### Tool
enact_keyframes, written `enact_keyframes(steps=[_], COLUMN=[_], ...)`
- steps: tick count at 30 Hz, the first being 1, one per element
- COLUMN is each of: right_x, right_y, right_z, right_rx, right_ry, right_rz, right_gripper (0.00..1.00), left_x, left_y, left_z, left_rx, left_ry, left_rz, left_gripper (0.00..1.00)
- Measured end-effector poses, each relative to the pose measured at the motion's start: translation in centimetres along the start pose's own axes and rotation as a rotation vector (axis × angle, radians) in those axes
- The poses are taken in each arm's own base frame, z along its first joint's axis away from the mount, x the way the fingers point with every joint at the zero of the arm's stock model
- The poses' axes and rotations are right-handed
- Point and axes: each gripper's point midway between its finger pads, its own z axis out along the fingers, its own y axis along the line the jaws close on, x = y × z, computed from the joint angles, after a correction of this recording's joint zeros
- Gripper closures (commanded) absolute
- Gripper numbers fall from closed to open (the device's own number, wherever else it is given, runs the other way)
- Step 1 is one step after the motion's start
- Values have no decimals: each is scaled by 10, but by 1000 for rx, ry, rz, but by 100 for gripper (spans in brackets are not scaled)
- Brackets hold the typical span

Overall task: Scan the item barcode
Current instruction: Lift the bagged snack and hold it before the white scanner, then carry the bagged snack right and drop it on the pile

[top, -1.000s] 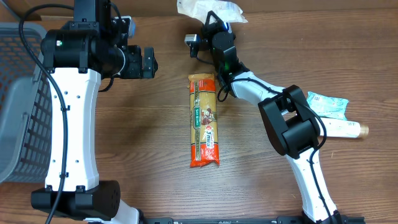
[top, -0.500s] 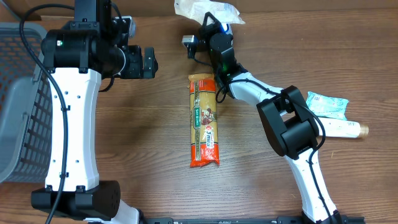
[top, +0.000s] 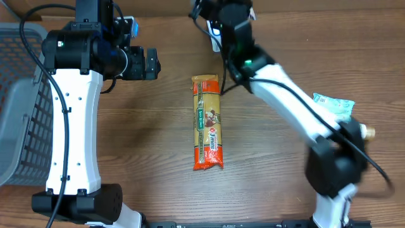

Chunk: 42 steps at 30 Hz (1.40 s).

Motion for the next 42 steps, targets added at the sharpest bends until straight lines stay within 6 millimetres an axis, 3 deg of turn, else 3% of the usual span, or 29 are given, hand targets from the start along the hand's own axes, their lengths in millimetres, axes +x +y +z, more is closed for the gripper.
enact_keyframes(steps=[3, 7, 9, 15, 17, 19, 23, 27, 33, 36, 39, 40, 41, 42], right_x=[-19, -25, -22, 21, 41, 66, 134, 224, 339, 379, 404, 410, 415, 419], right_y=[-15, -19, -26, -52, -59, -66, -71, -62, -35, -12, 13, 21, 27, 33], right_z=[-47, -108, -128, -202, -216, -221, -205, -183, -171, -177, -189, -193, -198, -202], right_rx=[-158, -432, -508, -662, -661, -633, -501, -325, -94, -29, 1, 6, 15, 23], right_ry=[-40, -47, -34, 141, 226, 327, 518, 687, 785, 836, 922, 951, 984, 1013], right_rz=[260, 555, 659, 928, 1020, 1132, 1344, 1532, 1714, 1757, 1775, 1779, 1781, 1782], right_gripper=[96, 96, 96, 96, 96, 96, 96, 96, 96, 95, 92, 89, 73, 44], left_x=[0, 0, 0, 0, 0, 0, 0, 0, 0, 0, 0, 0, 0, 0], left_y=[0, 0, 0, 0, 0, 0, 0, 0, 0, 0, 0, 0, 0, 0], left_z=[0, 0, 0, 0, 0, 0, 0, 0, 0, 0, 0, 0, 0, 0], left_rx=[-2, -2, -2, -2, -2, -2, -2, -2, -2, -2, -2, -2, -2, -2], left_ry=[0, -1, 0, -1, 0, 0, -1, -1, 0, -1, -1, -1, -1, -1], left_rz=[0, 0, 0, 0, 0, 0, 0, 0, 0, 0, 0, 0, 0, 0], left_gripper=[0, 0, 0, 1, 0, 0, 0, 0, 0, 0, 0, 0, 1, 0])
